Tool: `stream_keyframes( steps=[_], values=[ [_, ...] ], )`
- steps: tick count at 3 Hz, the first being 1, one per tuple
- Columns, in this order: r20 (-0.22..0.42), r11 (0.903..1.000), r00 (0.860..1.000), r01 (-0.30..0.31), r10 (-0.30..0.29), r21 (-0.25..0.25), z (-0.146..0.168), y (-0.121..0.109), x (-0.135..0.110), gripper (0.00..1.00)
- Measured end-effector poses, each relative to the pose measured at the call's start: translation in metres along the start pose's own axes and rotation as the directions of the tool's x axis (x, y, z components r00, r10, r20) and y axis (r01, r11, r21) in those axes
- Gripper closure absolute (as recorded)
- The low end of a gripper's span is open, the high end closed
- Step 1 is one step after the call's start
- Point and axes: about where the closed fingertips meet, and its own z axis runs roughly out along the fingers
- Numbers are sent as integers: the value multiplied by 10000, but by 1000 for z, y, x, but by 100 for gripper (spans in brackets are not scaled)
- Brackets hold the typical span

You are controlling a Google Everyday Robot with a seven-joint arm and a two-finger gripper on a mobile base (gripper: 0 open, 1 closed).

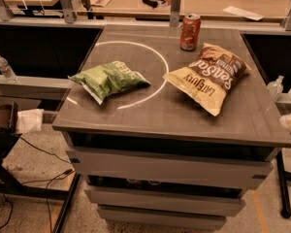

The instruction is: Move coke can near green jalapeno chip bag

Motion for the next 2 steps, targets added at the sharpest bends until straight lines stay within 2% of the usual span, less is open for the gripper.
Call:
stream_keyframes(
  steps=[1, 2],
  values=[
    [1797, 9855, 9775, -1313, 1106, 1078, 10, -53, -7, 0],
    [2224, 9760, 9604, -1937, 1679, 995, 11, -57, 7, 0]
  ],
)
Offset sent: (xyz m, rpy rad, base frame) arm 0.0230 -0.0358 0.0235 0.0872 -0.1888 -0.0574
